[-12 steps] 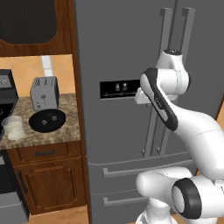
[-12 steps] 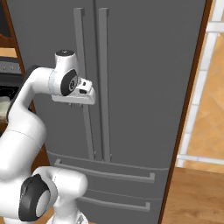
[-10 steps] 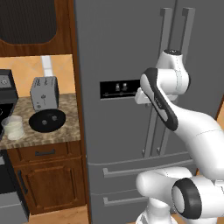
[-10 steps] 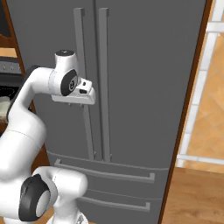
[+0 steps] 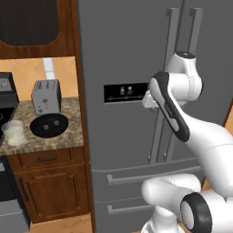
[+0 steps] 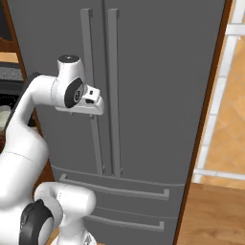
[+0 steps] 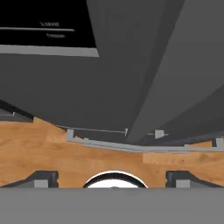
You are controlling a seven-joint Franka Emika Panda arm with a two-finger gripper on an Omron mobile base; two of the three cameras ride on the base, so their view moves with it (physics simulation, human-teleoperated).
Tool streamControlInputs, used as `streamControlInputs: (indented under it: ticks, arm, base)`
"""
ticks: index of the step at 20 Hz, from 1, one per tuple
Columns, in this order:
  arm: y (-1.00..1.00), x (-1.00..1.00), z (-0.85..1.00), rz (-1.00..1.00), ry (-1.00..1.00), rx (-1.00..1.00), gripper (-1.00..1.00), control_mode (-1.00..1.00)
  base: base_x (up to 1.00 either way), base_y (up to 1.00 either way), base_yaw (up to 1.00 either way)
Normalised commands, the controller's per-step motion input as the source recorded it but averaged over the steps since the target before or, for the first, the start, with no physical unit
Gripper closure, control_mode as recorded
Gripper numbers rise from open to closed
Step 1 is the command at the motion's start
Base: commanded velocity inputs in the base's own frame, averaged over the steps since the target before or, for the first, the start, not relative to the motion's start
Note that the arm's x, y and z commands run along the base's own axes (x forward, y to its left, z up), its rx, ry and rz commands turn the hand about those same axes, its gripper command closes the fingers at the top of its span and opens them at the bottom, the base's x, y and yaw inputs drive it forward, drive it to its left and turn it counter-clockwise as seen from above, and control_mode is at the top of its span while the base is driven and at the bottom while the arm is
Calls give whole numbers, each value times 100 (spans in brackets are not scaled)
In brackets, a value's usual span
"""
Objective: Grab a lemon wedge from the fridge and one ice cube from the ice bowl, and put them in the glass of lemonade.
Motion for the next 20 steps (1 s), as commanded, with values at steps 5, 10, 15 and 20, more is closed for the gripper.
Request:
streamControlInputs:
  ticks: [5, 10, 15, 20]
  arm:
    - [-42, -53, -3, -7, -29, 11, -100, -100]
    - [-20, -20, -3, -10, -13, 2, -100, -100]
    - [0, 0, 0, 0, 0, 0, -100, 100]
    - [0, 0, 0, 0, 0, 0, -100, 100]
  base:
    - [0, 0, 0]
    - [0, 0, 0]
    - [0, 0, 0]
    - [-6, -57, -5]
